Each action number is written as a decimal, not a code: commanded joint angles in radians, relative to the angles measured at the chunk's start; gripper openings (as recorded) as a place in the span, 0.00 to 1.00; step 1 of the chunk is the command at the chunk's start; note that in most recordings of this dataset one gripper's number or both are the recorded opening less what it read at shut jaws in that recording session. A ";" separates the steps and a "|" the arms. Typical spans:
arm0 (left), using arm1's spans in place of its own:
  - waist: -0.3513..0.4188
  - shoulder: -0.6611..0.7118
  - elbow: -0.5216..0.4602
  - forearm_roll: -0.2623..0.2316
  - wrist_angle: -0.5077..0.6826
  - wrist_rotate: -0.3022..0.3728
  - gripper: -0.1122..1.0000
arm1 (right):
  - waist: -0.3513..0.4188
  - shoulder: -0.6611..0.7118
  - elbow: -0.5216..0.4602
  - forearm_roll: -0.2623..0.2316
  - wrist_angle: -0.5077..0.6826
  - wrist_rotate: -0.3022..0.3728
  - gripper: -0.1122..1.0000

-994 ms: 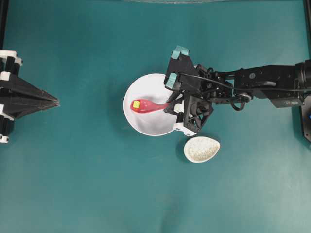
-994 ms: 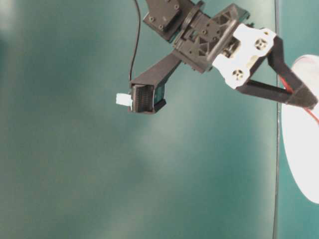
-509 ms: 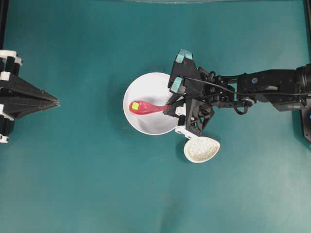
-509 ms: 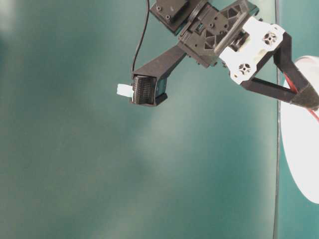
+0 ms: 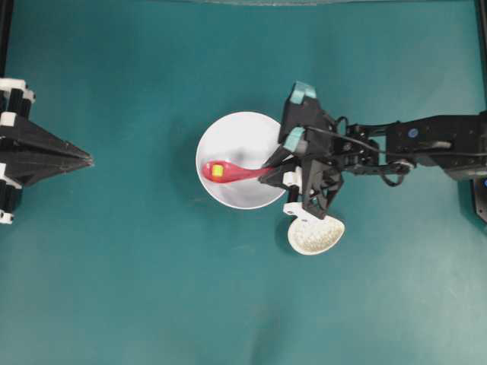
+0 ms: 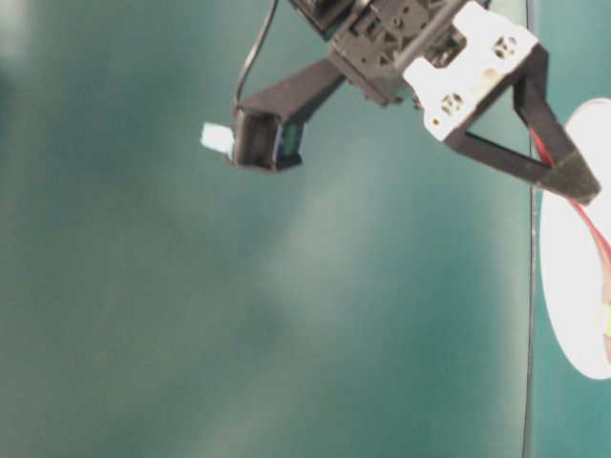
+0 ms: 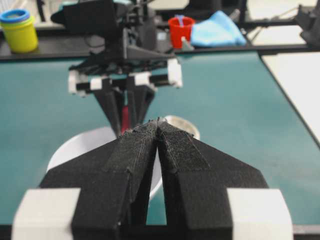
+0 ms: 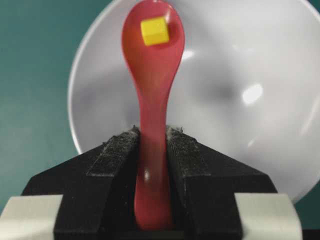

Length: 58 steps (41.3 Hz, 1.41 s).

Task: Scoop the yellow hexagonal prism block from the bowl with a spoon using the right arm.
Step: 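Lift the spoon with the block and draw it toward the right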

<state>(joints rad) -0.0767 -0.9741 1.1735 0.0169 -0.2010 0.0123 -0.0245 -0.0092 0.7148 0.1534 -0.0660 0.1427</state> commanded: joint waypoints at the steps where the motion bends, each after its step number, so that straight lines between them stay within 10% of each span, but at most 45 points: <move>1: 0.000 0.003 -0.025 0.002 -0.006 -0.002 0.16 | 0.006 -0.049 0.011 -0.002 -0.049 -0.002 0.29; 26: 0.000 0.003 -0.026 0.002 -0.008 -0.008 0.16 | 0.006 -0.160 0.066 -0.008 -0.074 -0.025 0.30; 58: 0.000 -0.020 -0.029 0.002 0.002 -0.021 0.16 | -0.025 -0.399 -0.052 -0.081 0.245 -0.091 0.29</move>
<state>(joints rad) -0.0752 -0.9986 1.1735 0.0169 -0.1948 -0.0077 -0.0476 -0.3774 0.6980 0.0844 0.1657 0.0537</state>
